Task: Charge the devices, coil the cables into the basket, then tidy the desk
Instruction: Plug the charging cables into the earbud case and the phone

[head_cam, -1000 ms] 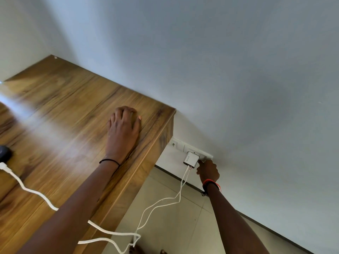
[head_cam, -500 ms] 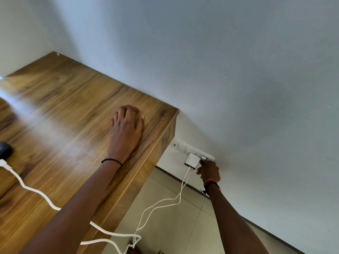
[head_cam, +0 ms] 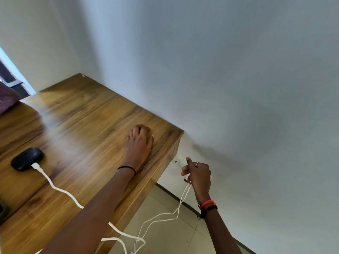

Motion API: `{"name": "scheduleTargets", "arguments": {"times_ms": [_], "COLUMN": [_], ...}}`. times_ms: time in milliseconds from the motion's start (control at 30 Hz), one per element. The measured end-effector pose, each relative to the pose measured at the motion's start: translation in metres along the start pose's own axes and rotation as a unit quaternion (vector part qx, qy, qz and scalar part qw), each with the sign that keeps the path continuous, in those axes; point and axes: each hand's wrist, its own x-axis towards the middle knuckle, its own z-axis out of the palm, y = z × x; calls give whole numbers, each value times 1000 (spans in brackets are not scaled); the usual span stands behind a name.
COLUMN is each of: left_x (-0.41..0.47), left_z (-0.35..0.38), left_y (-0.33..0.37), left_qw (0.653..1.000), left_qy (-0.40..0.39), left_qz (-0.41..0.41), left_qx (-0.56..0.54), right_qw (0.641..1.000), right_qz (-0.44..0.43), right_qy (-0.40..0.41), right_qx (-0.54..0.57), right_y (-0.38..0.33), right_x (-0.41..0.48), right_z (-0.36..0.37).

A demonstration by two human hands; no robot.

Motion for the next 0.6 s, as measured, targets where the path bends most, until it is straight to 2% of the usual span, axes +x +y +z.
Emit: {"name": "scheduleTargets", "arguments": {"times_ms": [100,267,467,600], "left_x": [-1,-5,-37,-71], "left_z": [-16,-70,-146,-170], "left_y": [7,-5,-53,-86], "left_qw": [999,987,952,935], "left_qy": [27,117,225,244], "left_qz": [-22,-71,-170,-230], "left_qx": [-32,-80,-116,-119], "right_qw": [998,991,968,946], "right_qz": [-56,-102,-151,-179], "right_qy": [-23,-83,-195,-260], "right_qx": [-16,-16,-40,-73], "right_y": [-48,-111,-159,-180], "right_x": [-21,-48,-92,-121], "right_z": [9,44,114,156]}}
